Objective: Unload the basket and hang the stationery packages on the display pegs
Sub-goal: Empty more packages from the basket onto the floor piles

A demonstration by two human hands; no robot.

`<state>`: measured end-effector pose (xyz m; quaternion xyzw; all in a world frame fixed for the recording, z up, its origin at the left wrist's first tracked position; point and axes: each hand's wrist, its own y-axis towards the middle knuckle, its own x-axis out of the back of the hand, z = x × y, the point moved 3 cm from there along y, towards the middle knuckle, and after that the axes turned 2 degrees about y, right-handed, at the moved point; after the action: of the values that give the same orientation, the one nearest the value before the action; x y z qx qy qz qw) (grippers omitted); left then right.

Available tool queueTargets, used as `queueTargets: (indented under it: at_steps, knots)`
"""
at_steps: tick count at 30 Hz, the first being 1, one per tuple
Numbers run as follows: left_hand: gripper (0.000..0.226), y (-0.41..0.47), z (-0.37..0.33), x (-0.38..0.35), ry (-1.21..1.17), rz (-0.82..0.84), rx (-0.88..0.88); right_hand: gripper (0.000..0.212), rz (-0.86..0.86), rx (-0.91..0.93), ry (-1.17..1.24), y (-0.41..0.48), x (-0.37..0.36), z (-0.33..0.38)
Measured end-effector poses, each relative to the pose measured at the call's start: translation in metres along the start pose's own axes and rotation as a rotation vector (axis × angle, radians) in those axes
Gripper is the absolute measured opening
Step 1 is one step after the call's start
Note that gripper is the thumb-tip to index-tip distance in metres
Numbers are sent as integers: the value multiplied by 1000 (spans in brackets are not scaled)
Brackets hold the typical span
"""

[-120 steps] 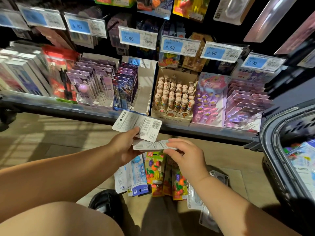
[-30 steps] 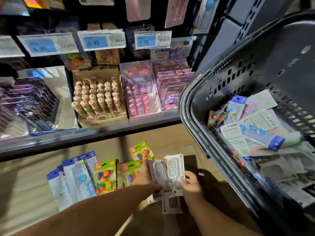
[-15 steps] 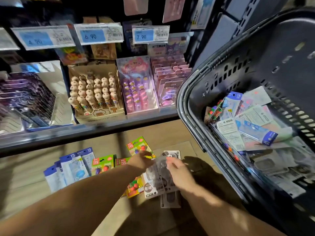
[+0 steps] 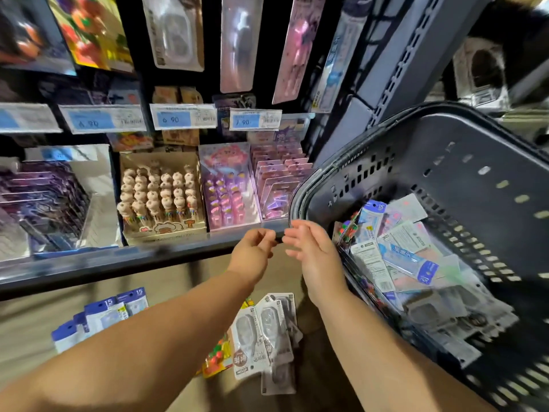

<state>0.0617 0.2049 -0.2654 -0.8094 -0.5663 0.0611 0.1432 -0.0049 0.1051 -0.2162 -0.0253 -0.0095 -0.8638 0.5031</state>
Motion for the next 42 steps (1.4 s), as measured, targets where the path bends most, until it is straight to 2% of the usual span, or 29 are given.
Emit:
queueTargets:
  at_steps: [4, 7, 13, 16, 18, 22, 25, 26, 29, 32, 34, 37, 39, 42]
  knots:
    - [18, -1, -13, -23, 109, 6, -69, 22, -172, 49, -15, 18, 31, 17]
    - [42, -2, -14, -45, 147, 36, -64, 18, -261, 15, -128, 34, 67, 14]
    - [79, -2, -14, -76, -15, 96, -30, 28, -302, -195, -466, 59, 169, -25]
    - [88, 4, -8, -82, -40, 100, -33, 9, -235, -392, -721, 65, 224, -42]
    - [94, 7, -6, -83, -49, 84, -49, 10, -227, -458, -850, 69, 255, -52]
    - [91, 8, -7, -85, -48, 69, -115, 18, -234, -499, -804, 67, 285, -78]
    - [77, 7, -9, -88, -5, 32, -187, 53, -144, -623, -774, 67, 281, -103]
    - [76, 6, -9, -89, 8, 29, -196, 59, -89, -640, -787, 68, 275, -108]
    - [82, 9, -5, -87, 6, 45, -211, 76, 16, -661, -717, 66, 253, -134]
    - [93, 12, -1, -87, -4, 67, -200, 94, -63, -629, -592, 64, 260, -171]
    - [97, 13, 0, -88, -5, 73, -200, 105, -29, -563, -574, 77, 283, -215]
    - [103, 17, 5, -88, -24, 91, -198, 105, 10, -509, -585, 77, 286, -216]
    - [107, 19, 7, -88, -39, 101, -190, 97, -10, -510, -654, 60, 259, -167]
    - [106, 19, 9, -88, -42, 106, -188, 94, 15, -526, -719, 55, 246, -152]
